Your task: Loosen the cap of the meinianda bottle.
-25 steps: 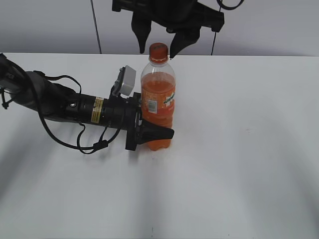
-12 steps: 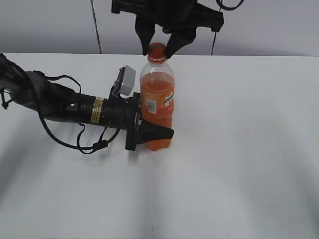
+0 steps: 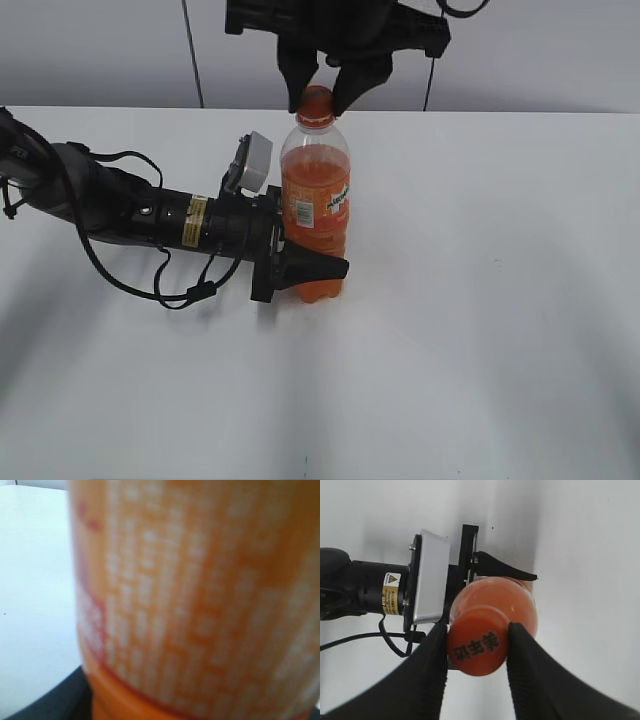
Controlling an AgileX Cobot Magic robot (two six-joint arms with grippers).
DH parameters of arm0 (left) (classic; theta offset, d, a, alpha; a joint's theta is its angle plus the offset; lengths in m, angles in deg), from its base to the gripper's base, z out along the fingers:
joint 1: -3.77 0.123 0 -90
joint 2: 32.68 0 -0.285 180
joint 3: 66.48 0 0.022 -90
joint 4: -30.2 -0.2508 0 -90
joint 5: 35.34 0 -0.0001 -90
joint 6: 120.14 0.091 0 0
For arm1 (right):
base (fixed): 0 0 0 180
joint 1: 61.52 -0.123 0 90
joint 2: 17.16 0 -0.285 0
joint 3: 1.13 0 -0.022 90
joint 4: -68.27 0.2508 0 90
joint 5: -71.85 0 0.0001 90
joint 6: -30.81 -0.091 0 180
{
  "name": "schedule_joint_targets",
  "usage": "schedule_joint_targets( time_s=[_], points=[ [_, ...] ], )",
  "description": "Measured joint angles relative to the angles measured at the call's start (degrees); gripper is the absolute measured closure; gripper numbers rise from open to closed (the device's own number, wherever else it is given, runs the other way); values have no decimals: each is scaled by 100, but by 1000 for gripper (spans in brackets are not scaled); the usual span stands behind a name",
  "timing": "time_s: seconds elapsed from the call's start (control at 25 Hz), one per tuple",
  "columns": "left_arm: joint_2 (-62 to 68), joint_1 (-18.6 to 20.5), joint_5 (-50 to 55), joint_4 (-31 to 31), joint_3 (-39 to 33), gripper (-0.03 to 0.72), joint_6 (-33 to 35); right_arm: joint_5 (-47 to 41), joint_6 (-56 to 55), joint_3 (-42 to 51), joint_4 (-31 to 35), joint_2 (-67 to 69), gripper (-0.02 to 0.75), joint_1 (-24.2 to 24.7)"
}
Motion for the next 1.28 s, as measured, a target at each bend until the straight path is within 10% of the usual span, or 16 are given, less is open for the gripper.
schedule_joint_targets(
  time_s=[1.28],
  points=[
    [0,4,-26,-27,0,279,28,9,6735,-5,64,-5,469,0]
  ],
)
